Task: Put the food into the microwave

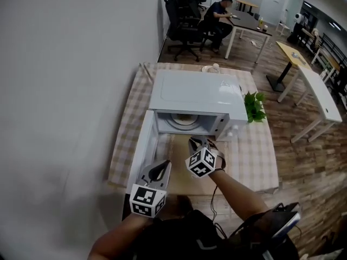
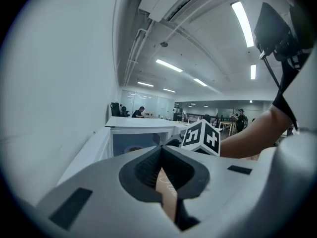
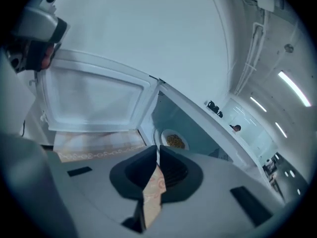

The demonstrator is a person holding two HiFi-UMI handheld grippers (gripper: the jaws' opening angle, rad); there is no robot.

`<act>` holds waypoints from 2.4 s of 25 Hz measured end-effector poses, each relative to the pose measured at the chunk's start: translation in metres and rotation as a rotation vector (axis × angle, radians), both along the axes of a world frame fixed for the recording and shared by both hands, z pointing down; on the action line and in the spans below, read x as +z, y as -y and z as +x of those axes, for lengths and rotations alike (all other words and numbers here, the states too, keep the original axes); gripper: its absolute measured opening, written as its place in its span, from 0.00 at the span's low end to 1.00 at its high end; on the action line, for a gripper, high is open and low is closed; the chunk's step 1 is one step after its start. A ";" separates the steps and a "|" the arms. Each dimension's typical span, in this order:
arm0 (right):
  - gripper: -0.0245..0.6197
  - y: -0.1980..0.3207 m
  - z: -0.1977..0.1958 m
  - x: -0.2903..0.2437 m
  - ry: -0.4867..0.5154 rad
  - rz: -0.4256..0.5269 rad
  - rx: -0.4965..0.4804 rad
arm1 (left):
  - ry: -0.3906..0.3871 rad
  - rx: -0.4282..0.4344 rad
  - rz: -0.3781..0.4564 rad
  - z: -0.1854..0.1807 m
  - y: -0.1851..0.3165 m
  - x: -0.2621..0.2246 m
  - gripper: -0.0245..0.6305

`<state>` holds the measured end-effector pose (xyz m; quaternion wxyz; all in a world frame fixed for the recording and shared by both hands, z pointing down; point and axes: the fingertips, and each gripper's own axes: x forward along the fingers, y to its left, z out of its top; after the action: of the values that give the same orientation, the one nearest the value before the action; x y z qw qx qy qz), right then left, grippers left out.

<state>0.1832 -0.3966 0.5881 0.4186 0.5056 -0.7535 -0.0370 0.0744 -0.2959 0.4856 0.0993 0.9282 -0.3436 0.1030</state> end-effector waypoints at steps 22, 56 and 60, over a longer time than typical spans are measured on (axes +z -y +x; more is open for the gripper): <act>0.06 -0.130 -0.033 -0.104 0.321 0.180 0.184 | 0.003 0.067 0.044 -0.045 -0.052 0.000 0.05; 0.05 -0.172 -0.055 -0.170 0.707 0.278 0.221 | -0.096 -0.041 0.168 -0.084 -0.066 -0.085 0.05; 0.05 -0.168 -0.056 -0.170 0.710 0.274 0.217 | -0.091 -0.038 0.173 -0.084 -0.065 -0.086 0.05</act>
<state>0.1271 -0.2283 0.4177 0.0622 0.6150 -0.7815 0.0843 -0.0093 -0.2309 0.3994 0.0363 0.9302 -0.3640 0.0286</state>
